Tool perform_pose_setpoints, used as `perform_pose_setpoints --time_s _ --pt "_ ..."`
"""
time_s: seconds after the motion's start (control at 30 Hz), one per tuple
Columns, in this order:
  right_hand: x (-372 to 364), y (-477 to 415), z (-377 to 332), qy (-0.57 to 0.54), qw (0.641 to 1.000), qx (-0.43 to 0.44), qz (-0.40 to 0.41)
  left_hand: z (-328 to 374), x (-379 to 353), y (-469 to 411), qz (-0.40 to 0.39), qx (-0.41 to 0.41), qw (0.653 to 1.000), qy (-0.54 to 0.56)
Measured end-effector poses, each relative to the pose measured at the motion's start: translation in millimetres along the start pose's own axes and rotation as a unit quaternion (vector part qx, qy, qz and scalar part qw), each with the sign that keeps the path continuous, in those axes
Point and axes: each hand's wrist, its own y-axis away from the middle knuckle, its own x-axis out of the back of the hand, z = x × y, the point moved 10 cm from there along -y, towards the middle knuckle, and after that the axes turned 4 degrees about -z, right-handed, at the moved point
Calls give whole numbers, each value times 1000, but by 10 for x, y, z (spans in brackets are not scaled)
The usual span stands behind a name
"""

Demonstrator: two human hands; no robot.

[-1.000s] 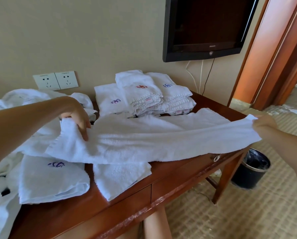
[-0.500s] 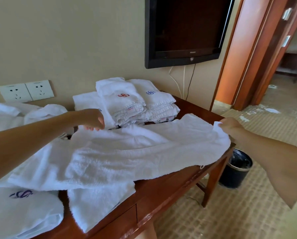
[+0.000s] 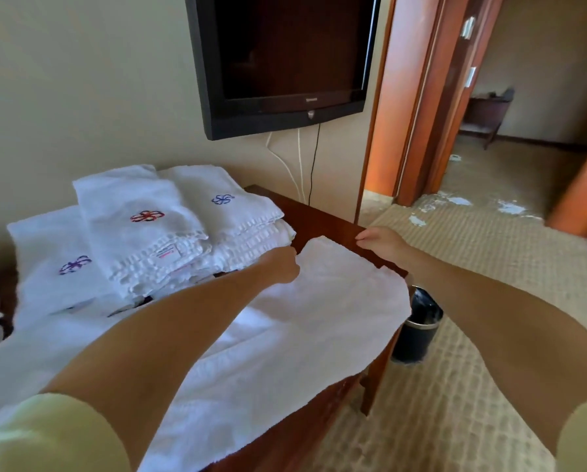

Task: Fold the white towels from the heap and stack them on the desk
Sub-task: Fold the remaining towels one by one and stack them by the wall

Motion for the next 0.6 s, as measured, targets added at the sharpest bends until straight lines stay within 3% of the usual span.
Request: perform_pose_setpoints --time_s 0.1,0.27,0.4,0.6 --pt "-250 -178 -297 -5 999 18 -47 -40 -77 -133 4 -4 999 -31" --pt "-583 -411 -282 70 991 -30 -108 -162 -7 -193 61 4 998 -28" --pt "-597 -437 -290 79 991 -36 -106 -279 32 -97 74 54 991 -97" --pt "-180 -254 -391 -9 997 22 -69 -283 199 51 33 31 999 -10"
